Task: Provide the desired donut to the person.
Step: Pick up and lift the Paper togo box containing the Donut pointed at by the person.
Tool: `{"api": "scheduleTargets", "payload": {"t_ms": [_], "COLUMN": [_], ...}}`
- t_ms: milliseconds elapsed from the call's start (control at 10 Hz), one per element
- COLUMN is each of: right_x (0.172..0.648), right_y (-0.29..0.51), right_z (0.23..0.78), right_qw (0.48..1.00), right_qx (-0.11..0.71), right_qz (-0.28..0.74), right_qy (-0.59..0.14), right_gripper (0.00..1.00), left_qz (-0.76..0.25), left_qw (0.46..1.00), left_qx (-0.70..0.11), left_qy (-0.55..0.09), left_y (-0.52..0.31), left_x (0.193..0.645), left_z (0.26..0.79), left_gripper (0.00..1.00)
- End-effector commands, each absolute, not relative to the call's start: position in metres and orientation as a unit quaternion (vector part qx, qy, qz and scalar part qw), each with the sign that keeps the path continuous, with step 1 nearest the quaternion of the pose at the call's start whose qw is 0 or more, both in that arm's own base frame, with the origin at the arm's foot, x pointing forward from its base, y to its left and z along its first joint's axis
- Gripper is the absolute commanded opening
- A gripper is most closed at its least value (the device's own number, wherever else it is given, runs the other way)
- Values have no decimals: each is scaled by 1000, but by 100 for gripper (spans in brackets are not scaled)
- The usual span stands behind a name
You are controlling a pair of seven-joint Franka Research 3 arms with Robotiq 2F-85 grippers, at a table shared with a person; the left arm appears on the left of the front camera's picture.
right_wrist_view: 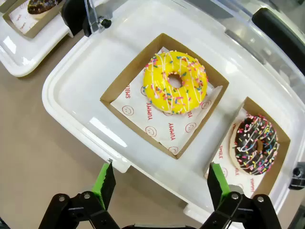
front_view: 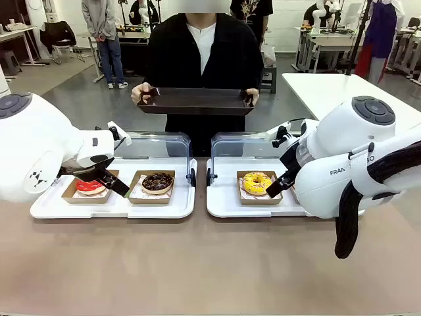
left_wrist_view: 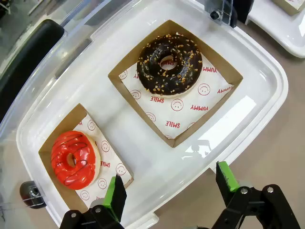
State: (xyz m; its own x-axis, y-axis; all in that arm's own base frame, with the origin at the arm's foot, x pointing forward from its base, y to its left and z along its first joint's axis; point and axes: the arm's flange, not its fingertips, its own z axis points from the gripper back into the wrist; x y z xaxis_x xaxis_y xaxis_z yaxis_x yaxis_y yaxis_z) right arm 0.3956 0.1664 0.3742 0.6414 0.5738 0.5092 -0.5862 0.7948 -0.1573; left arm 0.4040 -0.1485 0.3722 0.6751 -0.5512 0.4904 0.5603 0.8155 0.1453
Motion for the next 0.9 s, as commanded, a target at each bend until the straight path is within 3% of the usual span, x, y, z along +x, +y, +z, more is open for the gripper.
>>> {"api": "scheduleTargets", "payload": {"t_ms": [0, 800], "right_x": [396, 396], "right_y": [166, 166], "right_z": [374, 374], "right_qw": [906, 906], "right_qx": [11, 11], "right_qz": [320, 320], "right_qy": [-277, -277], "right_gripper": [100, 100], "left_qz": [-304, -304], "left_qw": [915, 915], "left_qx": [-9, -9], "left_qy": [-265, -265], "left_y": [-149, -149], "left_x": [404, 404], "left_z": [372, 372], "left_gripper": [100, 100]}}
